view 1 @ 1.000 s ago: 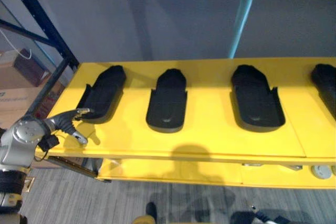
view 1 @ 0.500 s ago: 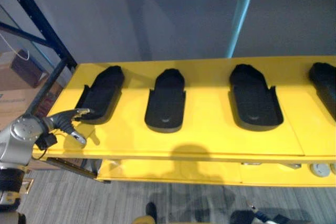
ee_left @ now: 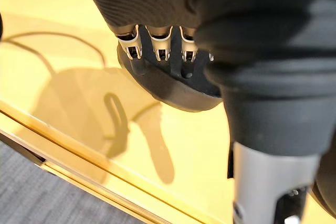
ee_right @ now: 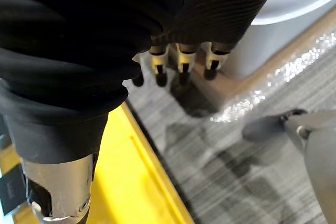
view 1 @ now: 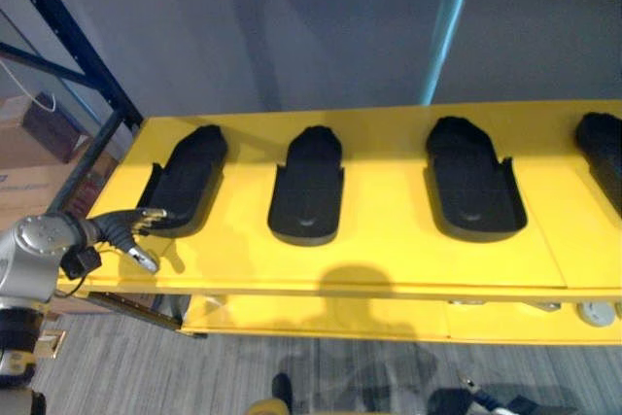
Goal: Walk over and take plastic housings, then place them on the shelf
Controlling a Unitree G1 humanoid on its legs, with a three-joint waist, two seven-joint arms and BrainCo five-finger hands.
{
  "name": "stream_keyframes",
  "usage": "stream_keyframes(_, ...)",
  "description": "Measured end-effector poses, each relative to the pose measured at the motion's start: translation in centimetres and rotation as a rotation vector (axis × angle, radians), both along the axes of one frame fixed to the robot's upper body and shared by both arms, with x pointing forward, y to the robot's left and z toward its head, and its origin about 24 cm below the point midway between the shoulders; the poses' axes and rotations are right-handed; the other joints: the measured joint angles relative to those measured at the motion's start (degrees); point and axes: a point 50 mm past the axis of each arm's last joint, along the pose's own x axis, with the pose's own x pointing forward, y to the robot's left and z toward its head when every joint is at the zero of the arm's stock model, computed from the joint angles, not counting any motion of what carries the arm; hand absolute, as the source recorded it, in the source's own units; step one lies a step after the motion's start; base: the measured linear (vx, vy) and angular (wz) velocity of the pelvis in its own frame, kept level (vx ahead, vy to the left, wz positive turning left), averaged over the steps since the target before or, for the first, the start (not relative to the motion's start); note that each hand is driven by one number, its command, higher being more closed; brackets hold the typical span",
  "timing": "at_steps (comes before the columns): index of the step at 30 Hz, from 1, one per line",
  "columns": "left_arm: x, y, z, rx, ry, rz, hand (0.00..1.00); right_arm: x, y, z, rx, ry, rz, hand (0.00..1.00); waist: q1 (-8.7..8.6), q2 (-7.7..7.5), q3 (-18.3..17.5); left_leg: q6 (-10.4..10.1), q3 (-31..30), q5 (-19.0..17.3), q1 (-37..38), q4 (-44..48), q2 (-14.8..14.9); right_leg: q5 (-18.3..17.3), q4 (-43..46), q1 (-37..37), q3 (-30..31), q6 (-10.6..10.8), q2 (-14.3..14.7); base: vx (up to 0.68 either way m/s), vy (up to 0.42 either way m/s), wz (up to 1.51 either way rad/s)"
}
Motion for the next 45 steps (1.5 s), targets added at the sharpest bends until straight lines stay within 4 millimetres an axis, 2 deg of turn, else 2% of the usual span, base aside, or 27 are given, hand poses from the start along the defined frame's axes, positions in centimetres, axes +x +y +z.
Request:
stream_keyframes(2,0.2,-0.2,0.4,-0.035,-0.059,0.014,0.0,0.0,0.0,0.0,-0.001,-0.001,-0.004,0.0,0.11,0.15,0.1,0.0,0.0,0.0,0.0,0.0,0.0,0.0,0.0,0.0,0.0,0.0,0.0,0.0,0.0,0.0)
stream_keyframes(8,0.8,-0.4,2.1,0.016,-0.273,0.053,0.0,-0.1,-0.1,0.0,-0.002,-0.002,-0.019,0.0,0.24,0.33,0.3,0.0,-0.1,0.0,0.0,0.0,0.0,0.1,0.0,0.0,-0.1,0.1,0.0,0.0,0.0,0.0)
stream_keyframes(14,1.0,0.5,5.7,0.058,-0.666,0.169,0.0,-0.2,0.2,-0.1,0.002,0.003,-0.023,0.0,0.34,-0.42,0.8,-0.1,-0.1,0.1,0.0,0.0,0.1,0.1,0.1,0.0,-0.1,0.2,0.2,0.0,0.0,0.0)
stream_keyframes(18,0.8,-0.3,7.3,-0.07,-0.895,0.206,0.0,-0.3,1.2,-0.5,0.025,0.005,-0.024,0.0,0.47,-0.93,1.1,-0.1,0.0,0.1,0.0,0.0,0.2,0.2,0.2,0.0,-0.1,0.4,0.1,0.0,0.0,0.0)
stream_keyframes(21,0.1,-1.6,9.2,-0.231,-1.097,0.212,0.0,-0.6,1.7,-0.7,0.032,0.006,-0.025,0.0,0.82,-1.11,1.2,-0.1,-0.1,0.1,0.0,0.0,0.1,0.2,0.2,0.1,-0.1,0.4,0.1,0.0,0.0,0.0)
stream_keyframes(22,-0.7,-2.3,10.4,-0.284,-1.219,0.216,0.0,-0.8,1.7,-0.8,0.031,0.008,-0.026,0.0,0.75,-1.13,1.1,-0.1,-0.2,0.7,-0.3,0.0,0.2,0.6,0.4,-0.1,0.1,1.0,0.1,-0.02,0.002,0.05)
stream_keyframes(23,-1.1,-2.6,10.9,-0.308,-1.27,0.213,0.0,-1.0,1.7,-0.8,0.032,0.013,-0.027,0.0,0.79,-1.14,1.1,-0.1,-0.2,0.8,-0.4,0.0,0.2,0.6,0.5,-0.2,0.1,1.0,0.2,-0.02,-0.001,0.1)
stream_keyframes(26,-3.9,-4.2,12.5,-0.395,-1.503,0.166,0.0,-1.9,2.0,-1.0,0.034,0.044,-0.018,0.0,0.99,-1.22,1.0,0.0,-0.3,2.7,-2.0,0.0,0.3,0.9,1.1,-1.4,0.0,1.4,0.4,-0.03,-0.004,0.15)
stream_keyframes(30,-6.8,-5.3,12.8,-0.438,-1.644,0.125,0.0,-2.4,2.2,-1.2,0.024,0.071,0.002,0.0,1.97,-1.02,0.8,0.0,-0.6,4.3,-2.3,0.0,0.6,1.0,1.6,-1.4,-0.3,1.4,0.6,-0.08,-0.006,0.11)
stream_keyframes(33,-8.9,-5.9,12.7,-0.443,-1.749,0.111,0.0,-2.7,2.3,-1.3,0.012,0.084,0.034,0.0,2.11,0.39,-0.2,0.3,-3.3,4.0,-4.2,0.0,1.2,0.9,1.6,-1.8,-2.9,1.4,1.6,-0.12,0.029,0.36)
stream_keyframes(35,-9.9,-5.8,12.2,-0.436,-1.79,0.142,0.0,-2.8,2.6,-1.4,0.012,0.096,0.053,0.0,3.34,0.72,-0.7,0.6,-3.6,3.4,-4.5,0.0,1.2,1.2,1.5,-1.7,-3.1,1.8,1.7,-0.14,0.054,0.17)
stream_keyframes(39,-11.9,-4.9,11.3,-0.285,-1.884,0.294,0.0,-2.6,3.1,-1.5,0.012,0.112,0.09,0.0,4.72,-0.3,-2.3,0.4,-6.1,3.2,-5.5,0.0,-0.1,1.2,-0.2,-0.7,-5.9,2.1,1.6,-0.1,0.05,0.33)
stream_keyframes(40,-12.5,-4.5,10.8,-0.264,-1.908,0.356,0.0,-2.7,3.4,-1.6,0.02,0.115,0.09,0.0,4.94,-2.01,-2.7,-0.1,-5.8,2.7,-6.2,0.1,-0.8,1.3,-1.4,-0.7,-6.3,2.2,0.8,-0.04,0.051,0.32)
stream_keyframes(41,-12.8,-4.3,10.4,-0.269,-1.919,0.404,0.0,-2.8,3.5,-1.7,0.02,0.119,0.089,0.0,5.33,-2.35,-3.0,1.1,-5.9,3.4,-6.1,0.4,-1.2,1.4,-1.6,-0.6,-6.4,2.4,0.4,0.0,0.054,0.23)
stream_keyframes(42,-13.7,-3.7,9.5,-0.263,-1.938,0.507,0.0,-2.9,3.3,-1.6,0.016,0.12,0.084,0.0,6.31,-1.18,-3.7,1.9,-6.6,4.2,-5.9,0.1,-1.5,1.2,-1.4,-0.3,-6.4,2.9,1.2,0.04,0.048,0.28)
stream_keyframes(43,-14.4,-3.1,8.8,-0.22,-1.952,0.613,0.0,-3.0,3.7,-1.7,0.027,0.124,0.081,0.0,6.15,-1.97,-3.8,2.0,-7.7,4.2,-6.0,0.0,-2.2,1.1,-1.6,0.2,-6.4,2.9,0.9,0.05,0.055,0.36)
stream_keyframes(45,-14.9,-2.2,7.7,-0.197,-1.935,0.74,0.0,-3.2,4.0,-1.9,0.035,0.137,0.093,0.0,6.41,-2.54,-3.8,2.2,-8.0,4.1,-6.0,0.0,-2.9,1.1,-1.3,0.3,-6.7,2.9,0.3,0.04,0.047,0.25)
